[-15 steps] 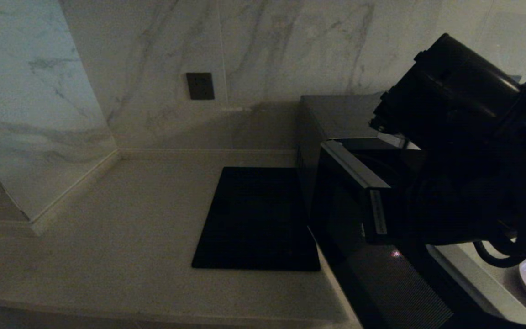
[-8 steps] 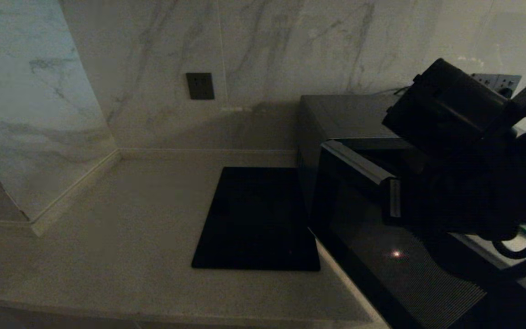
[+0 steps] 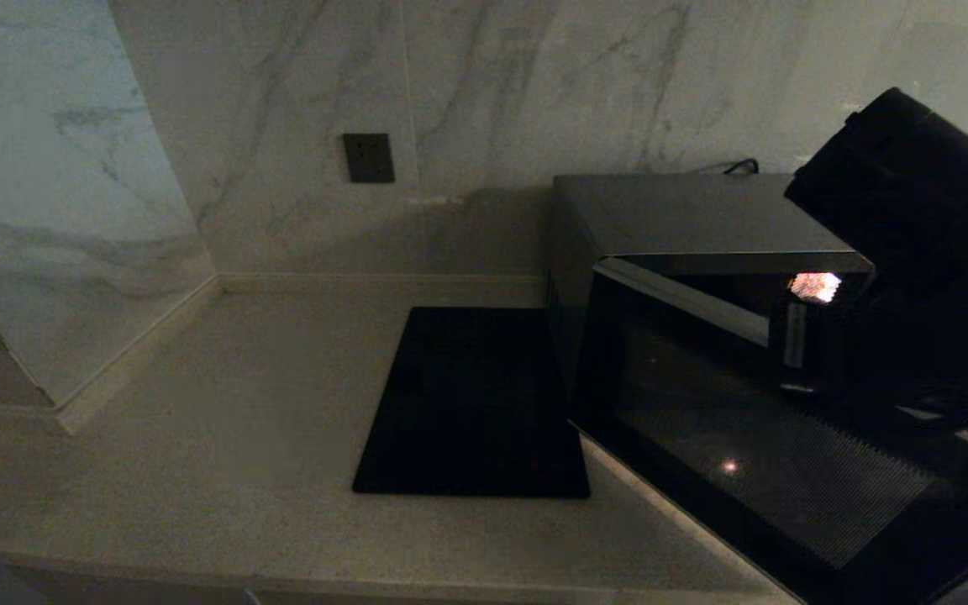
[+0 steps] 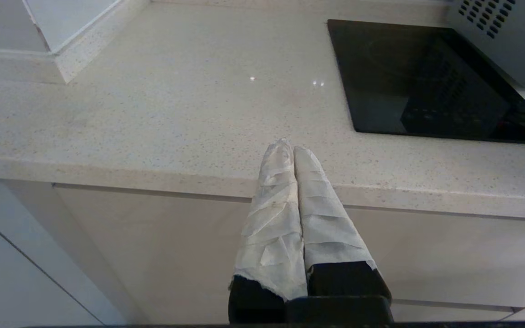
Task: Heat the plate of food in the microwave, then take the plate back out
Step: Close the microwave oven
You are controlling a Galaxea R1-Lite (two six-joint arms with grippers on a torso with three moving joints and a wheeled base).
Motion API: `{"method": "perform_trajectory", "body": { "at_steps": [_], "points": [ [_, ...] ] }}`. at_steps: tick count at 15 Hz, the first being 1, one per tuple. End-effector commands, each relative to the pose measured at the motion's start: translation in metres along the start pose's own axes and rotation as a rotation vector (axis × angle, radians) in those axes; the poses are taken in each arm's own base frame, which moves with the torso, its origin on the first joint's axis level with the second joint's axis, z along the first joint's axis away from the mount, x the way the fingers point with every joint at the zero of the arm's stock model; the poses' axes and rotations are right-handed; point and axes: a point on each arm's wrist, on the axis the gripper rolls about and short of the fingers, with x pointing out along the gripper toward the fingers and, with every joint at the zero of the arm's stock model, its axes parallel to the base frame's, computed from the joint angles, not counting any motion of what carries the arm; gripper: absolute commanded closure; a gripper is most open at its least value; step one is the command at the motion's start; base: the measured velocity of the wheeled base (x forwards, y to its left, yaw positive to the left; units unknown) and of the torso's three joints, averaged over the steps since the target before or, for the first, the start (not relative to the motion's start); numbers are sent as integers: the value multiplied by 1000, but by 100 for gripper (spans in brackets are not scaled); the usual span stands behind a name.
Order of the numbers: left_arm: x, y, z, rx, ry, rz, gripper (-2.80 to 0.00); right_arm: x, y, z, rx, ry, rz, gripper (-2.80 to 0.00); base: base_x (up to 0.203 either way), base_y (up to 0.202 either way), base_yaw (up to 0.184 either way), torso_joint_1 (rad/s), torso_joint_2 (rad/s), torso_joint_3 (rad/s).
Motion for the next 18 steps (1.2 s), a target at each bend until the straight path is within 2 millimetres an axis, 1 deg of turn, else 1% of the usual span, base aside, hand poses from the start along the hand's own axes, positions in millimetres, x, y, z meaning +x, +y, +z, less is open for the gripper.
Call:
{"method": "perform_trajectory", "body": {
  "at_steps": [1,7,9,11,15,18],
  "points": [
    [0,0,0,-1,0,0,0,2,-16,10,60,-13,-43,0,0,0,0,0,0,0],
    [0,0,0,-1,0,1,0,13,-41,27,164,-43,-109,0,0,0,0,0,0,0],
    [0,0,0,-1,0,1,0,25,-47,38,216,-60,-139,0,0,0,0,0,0,0],
    [0,0,0,-1,-1,2,0,39,-48,47,259,-80,-154,0,0,0,0,0,0,0],
    [0,0,0,-1,0,-1,0,60,-50,58,312,-110,-170,0,0,0,0,0,0,0],
    [0,0,0,-1,0,1,0,80,-57,71,370,-138,-195,0,0,0,0,0,0,0]
  ]
}}
